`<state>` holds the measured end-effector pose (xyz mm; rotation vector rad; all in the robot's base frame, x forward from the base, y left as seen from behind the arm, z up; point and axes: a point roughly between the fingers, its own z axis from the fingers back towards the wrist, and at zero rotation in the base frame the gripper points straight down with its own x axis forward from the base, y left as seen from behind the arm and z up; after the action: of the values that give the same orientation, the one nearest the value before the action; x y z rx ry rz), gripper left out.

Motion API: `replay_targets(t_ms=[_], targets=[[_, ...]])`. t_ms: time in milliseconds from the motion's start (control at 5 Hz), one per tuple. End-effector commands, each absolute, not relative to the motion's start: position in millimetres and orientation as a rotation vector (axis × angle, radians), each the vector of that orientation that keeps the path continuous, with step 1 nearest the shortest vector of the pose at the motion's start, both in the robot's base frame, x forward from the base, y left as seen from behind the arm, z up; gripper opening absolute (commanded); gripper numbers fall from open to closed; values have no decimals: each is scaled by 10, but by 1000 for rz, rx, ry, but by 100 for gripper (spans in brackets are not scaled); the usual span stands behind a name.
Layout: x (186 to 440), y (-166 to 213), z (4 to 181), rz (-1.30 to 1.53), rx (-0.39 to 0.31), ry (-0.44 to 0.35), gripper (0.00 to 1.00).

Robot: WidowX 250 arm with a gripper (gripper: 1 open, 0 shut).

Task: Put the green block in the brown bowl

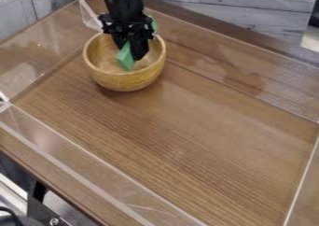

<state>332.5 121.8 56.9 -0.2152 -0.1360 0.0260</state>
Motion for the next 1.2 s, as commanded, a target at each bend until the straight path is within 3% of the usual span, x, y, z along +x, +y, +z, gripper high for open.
replay_targets(t_ms=[0,1000], targets=[[3427,1303,776,22,-183,-195,0],[3428,1370,763,41,-207,-168,0]])
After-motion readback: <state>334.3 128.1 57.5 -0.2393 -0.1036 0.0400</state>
